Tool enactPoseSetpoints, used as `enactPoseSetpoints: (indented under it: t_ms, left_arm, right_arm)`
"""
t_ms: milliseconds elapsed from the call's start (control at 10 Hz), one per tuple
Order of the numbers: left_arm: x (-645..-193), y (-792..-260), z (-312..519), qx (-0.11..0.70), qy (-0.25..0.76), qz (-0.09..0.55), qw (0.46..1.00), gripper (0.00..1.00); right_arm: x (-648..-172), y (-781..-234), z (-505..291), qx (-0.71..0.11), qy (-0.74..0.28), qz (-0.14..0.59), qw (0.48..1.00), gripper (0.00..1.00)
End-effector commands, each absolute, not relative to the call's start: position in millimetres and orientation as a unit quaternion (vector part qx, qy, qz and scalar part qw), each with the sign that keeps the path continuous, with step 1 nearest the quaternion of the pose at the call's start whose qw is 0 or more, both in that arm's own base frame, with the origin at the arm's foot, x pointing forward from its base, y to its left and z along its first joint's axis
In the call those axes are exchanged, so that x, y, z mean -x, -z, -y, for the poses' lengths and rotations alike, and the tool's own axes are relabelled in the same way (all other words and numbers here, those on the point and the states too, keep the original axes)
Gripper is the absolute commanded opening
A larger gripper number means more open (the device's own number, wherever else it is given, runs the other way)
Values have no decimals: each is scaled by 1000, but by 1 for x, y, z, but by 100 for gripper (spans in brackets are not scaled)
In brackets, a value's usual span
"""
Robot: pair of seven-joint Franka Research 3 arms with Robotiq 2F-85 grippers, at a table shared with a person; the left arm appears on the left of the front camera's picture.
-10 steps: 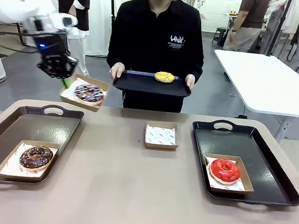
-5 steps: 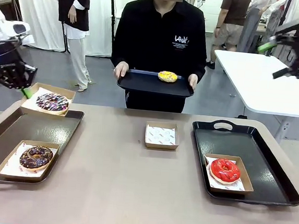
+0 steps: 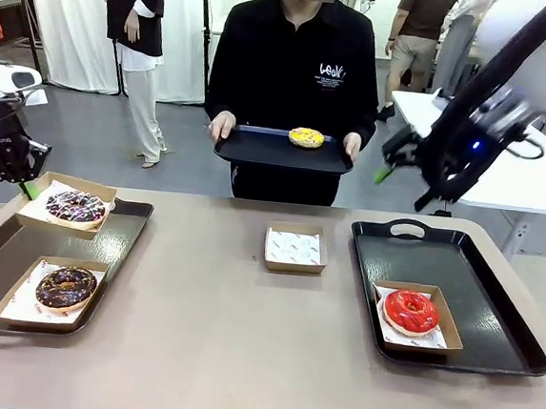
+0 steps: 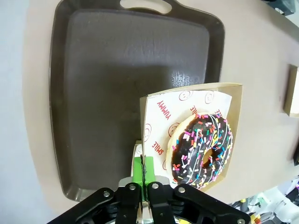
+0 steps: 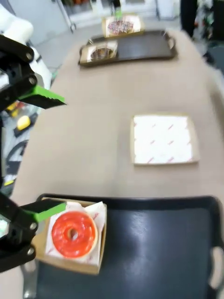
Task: Individually package the donuts and arrange them on the tray.
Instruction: Place the picked Paper togo box on the Handle tray while simultaneously picking up another Paper togo box from the table with the other hand.
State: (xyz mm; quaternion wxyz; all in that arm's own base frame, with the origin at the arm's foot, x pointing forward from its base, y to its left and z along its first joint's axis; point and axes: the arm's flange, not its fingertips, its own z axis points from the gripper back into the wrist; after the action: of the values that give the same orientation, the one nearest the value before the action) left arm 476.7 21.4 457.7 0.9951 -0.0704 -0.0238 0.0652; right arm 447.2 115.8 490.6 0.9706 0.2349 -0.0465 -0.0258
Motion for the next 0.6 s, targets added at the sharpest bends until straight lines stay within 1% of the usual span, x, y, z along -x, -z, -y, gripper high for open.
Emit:
enactPoseSetpoints:
  t_ms: [0, 100, 300, 400, 500]
  left_arm:
    - [-491, -450, -29, 56, -58, 34, 996, 1]
    - [-494, -447, -28, 49, -51, 38, 997, 1]
    - [-504, -449, -24, 27, -50, 47, 997, 1]
    - [-505, -453, -18, 12, -47, 57, 997, 1]
    - [-496, -444, -25, 42, -53, 35, 997, 1]
  right_arm:
    - [-451, -472, -120, -208, 35, 24, 977, 100]
    - [-444, -461, -121, -204, 31, 11, 979, 100]
    - [-429, -464, -111, -218, 10, -10, 976, 100]
    - [-445, -453, -122, -212, 20, 6, 977, 100]
    - [-445, -453, -122, -212, 20, 6, 977, 100]
